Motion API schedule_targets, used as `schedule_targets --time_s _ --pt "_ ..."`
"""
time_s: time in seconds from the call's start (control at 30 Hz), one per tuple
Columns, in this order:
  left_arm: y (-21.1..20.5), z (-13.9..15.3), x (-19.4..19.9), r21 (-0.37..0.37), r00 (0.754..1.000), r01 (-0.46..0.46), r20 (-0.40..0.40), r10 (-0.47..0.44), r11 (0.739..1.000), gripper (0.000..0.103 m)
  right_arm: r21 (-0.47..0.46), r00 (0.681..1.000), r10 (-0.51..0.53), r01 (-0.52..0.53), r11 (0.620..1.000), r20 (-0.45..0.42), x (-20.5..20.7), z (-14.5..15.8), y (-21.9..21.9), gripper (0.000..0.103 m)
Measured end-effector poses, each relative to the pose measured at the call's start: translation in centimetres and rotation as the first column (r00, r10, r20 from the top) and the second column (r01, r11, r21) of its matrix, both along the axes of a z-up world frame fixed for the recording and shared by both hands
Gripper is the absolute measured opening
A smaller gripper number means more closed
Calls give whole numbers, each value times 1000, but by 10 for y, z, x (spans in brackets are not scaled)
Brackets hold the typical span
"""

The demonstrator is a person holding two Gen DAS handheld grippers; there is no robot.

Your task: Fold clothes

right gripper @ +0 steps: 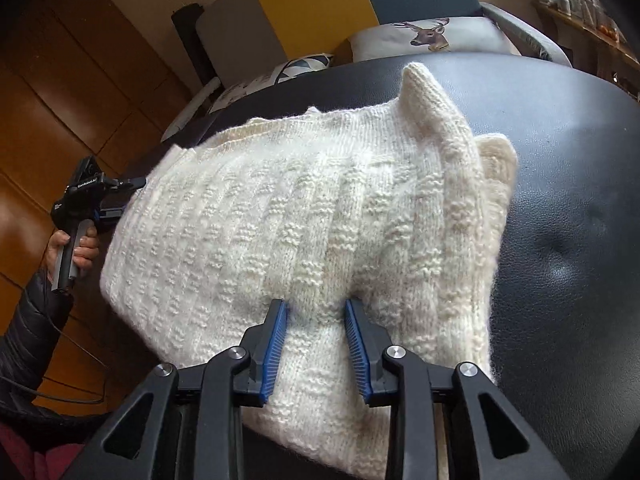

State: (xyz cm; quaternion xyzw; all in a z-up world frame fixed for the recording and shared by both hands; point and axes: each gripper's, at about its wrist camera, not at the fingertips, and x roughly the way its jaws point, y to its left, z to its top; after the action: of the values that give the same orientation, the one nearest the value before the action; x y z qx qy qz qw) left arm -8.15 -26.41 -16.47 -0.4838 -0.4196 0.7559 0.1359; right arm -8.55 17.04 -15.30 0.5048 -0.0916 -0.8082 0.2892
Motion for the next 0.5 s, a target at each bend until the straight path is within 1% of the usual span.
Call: schedule_targets --time_s 0.07,0.1,0.13,0.17,0.2,0.27,0.3,0.33,0.4,0.43,0.5 --pt "-3 1 9 8 1000 -12 -10 12 1000 46 -37 1000 -11 11 999 3 2 -2 6 31" --pt "-3 2 16 8 1000 -13 -13 13 1000 50 -46 1000 -13 13 999 -1 3 -3 6 31" --pt "-3 2 22 7 1000 -14 -16 15 1000 51 -55 1000 -16 15 998 -5 4 -4 7 31" --pt "-3 3 28 6 1000 -16 -20 16 1000 51 -63 1000 -18 18 998 -9 5 -4 8 31" --pt "-2 5 33 -9 1000 -11 -22 11 1000 51 -59 1000 -17 16 998 -16 6 -4 8 31" --pt "6 10 43 -79 1000 14 -23 -16 997 42 -41 1000 -6 5 999 -18 8 -4 6 31" --pt "12 14 50 -113 999 30 -20 -33 993 22 -29 1000 6 -6 1000 -12 9 -4 5 31" --pt "18 17 57 -139 999 43 -20 -46 989 11 -16 1000 17 -17 1000 -5 10 -4 5 31" --pt "27 23 69 -172 998 56 -27 -62 984 8 8 999 39 -39 999 8 12 -4 3 29" --pt "30 24 74 -189 998 58 -28 -64 980 8 20 999 50 -50 999 15 13 -4 3 29" --pt "29 14 78 -208 998 57 10 -57 976 8 1 999 43 -43 999 13 13 -5 7 29"
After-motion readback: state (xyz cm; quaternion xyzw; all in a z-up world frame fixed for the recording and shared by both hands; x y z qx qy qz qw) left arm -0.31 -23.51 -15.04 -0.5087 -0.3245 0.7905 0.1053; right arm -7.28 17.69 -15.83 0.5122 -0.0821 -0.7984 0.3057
